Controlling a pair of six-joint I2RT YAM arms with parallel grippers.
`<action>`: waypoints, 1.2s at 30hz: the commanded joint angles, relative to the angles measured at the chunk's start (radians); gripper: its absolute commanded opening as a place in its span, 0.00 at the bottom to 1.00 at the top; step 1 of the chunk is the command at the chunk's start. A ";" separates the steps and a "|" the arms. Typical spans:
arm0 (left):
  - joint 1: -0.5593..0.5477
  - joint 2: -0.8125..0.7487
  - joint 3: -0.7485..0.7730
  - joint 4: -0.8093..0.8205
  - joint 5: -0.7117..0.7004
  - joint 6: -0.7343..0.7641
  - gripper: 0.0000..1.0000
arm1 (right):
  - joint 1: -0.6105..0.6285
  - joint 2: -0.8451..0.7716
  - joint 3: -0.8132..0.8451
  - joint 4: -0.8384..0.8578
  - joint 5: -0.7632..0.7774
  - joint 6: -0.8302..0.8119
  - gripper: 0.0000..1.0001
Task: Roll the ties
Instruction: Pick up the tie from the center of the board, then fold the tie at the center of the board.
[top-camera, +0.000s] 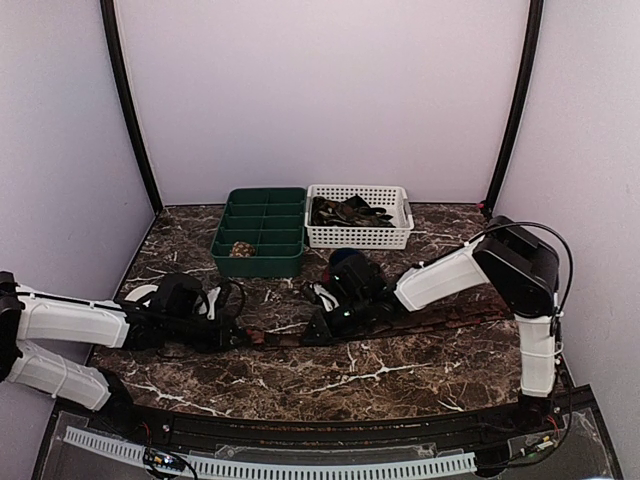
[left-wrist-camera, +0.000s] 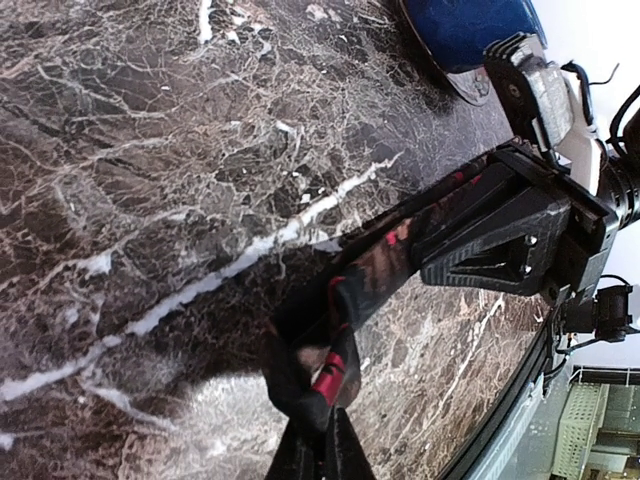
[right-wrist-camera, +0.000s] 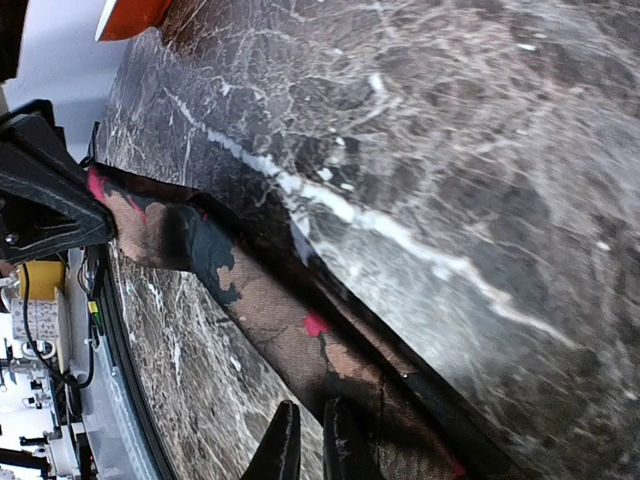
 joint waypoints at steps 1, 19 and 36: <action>-0.003 -0.073 0.037 -0.110 -0.010 0.024 0.00 | 0.037 0.048 0.043 -0.007 0.027 0.029 0.10; -0.084 0.181 0.253 0.049 0.124 0.080 0.00 | -0.131 -0.228 -0.200 0.178 -0.104 0.116 0.32; -0.133 0.499 0.363 0.273 0.208 0.031 0.25 | -0.158 -0.250 -0.279 0.232 -0.141 0.180 0.46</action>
